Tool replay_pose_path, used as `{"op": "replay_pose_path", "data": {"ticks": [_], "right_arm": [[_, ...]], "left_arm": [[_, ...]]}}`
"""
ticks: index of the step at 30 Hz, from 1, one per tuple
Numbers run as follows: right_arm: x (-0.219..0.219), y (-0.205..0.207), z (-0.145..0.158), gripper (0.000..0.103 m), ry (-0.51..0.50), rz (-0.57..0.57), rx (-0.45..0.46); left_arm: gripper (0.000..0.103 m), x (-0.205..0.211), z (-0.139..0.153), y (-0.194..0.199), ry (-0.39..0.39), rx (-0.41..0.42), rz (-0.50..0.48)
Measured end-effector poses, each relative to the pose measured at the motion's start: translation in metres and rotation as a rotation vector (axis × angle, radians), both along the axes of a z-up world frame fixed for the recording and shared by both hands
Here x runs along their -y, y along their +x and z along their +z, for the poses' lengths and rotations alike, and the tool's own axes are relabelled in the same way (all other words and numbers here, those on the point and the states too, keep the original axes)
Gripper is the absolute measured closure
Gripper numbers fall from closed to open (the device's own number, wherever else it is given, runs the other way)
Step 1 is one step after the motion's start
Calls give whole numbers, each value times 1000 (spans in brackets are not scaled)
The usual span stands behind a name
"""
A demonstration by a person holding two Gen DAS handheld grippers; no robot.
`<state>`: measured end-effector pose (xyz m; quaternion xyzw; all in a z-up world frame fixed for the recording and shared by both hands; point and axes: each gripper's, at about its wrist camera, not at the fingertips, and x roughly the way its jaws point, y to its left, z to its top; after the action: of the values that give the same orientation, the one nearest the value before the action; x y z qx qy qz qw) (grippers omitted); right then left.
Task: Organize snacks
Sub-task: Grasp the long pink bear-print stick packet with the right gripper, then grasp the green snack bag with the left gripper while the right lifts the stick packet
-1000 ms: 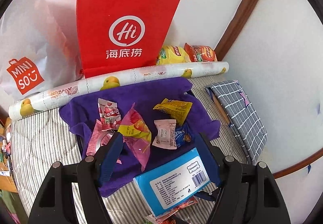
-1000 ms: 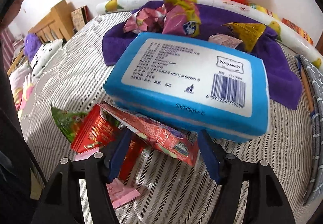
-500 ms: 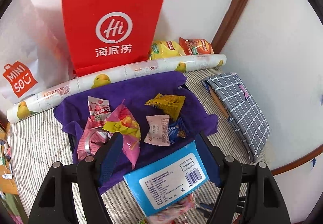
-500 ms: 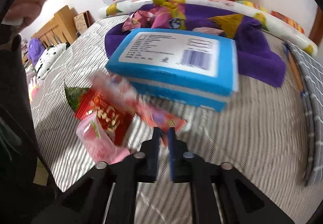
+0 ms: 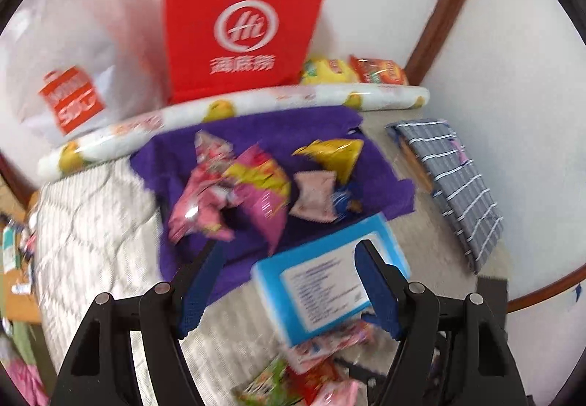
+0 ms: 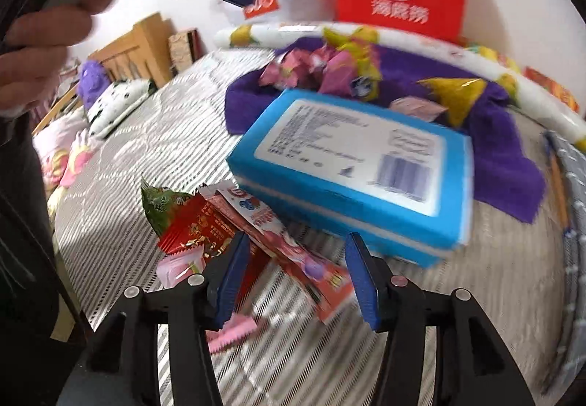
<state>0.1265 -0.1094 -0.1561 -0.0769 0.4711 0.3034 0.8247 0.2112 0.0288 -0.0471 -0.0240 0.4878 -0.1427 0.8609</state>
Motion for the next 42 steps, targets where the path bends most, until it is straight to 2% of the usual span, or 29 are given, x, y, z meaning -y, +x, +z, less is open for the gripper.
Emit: {"op": "replay_pose_path", "data": {"ticks": [4, 9, 11, 16, 21, 23, 27, 34, 37, 38, 39, 41, 42], "right_arm": [[-16, 7, -17, 53, -41, 58, -20], [-6, 3, -13, 77, -10, 36, -27], [1, -3, -7, 83, 8, 10, -24], [34, -24, 10, 83, -1, -114, 9], [86, -35, 15, 83, -28, -323, 6], [103, -35, 11, 83, -54, -382, -2], [124, -32, -5, 82, -47, -461, -48], [124, -27, -26, 76, -33, -509, -80], [126, -29, -31, 66, -25, -506, -85], [123, -30, -30, 59, -23, -491, -81], [121, -30, -31, 58, -31, -478, -73], [117, -33, -31, 58, -51, -479, -55], [115, -34, -31, 62, -64, -480, -45]], "left_arm": [[31, -25, -4, -16, 9, -8, 41], [31, -44, -13, -32, -2, -16, 72], [31, -49, -21, -38, -16, -28, 74], [31, -56, -44, -56, -67, -63, 60], [31, -60, -64, -80, -83, -79, 29], [31, -63, -70, -92, -104, -68, 13], [31, -65, -82, -105, -94, -64, -22], [32, -53, -103, -107, -80, -71, -80], [32, -40, -110, -103, -22, -67, -108], [35, -36, -113, -102, -3, -65, -116], [37, -33, -115, -102, 6, -68, -126], [45, -28, -120, -101, -22, -89, -147], [50, -27, -121, -102, -29, -88, -151]]}}
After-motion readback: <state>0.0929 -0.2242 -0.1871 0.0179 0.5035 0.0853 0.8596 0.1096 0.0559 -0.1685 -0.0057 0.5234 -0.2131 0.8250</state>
